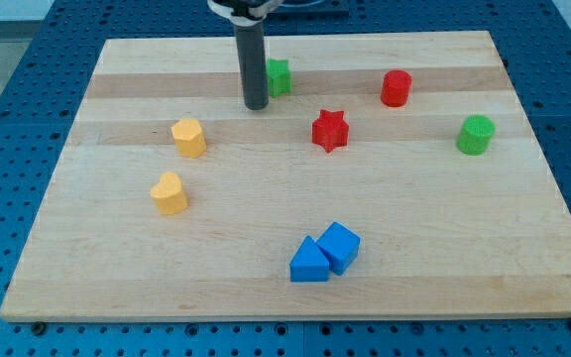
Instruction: Move the green star closer to the red star
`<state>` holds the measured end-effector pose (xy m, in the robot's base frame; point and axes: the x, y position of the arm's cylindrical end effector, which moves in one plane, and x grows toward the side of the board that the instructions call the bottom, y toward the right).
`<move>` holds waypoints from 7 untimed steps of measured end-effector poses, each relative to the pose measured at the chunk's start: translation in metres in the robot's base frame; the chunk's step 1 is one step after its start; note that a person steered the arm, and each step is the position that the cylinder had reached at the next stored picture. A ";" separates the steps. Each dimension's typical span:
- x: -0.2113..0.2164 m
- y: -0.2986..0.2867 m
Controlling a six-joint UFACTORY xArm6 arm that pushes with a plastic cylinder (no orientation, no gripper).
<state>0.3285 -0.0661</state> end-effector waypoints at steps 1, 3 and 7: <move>-0.025 -0.010; -0.055 0.007; -0.017 0.081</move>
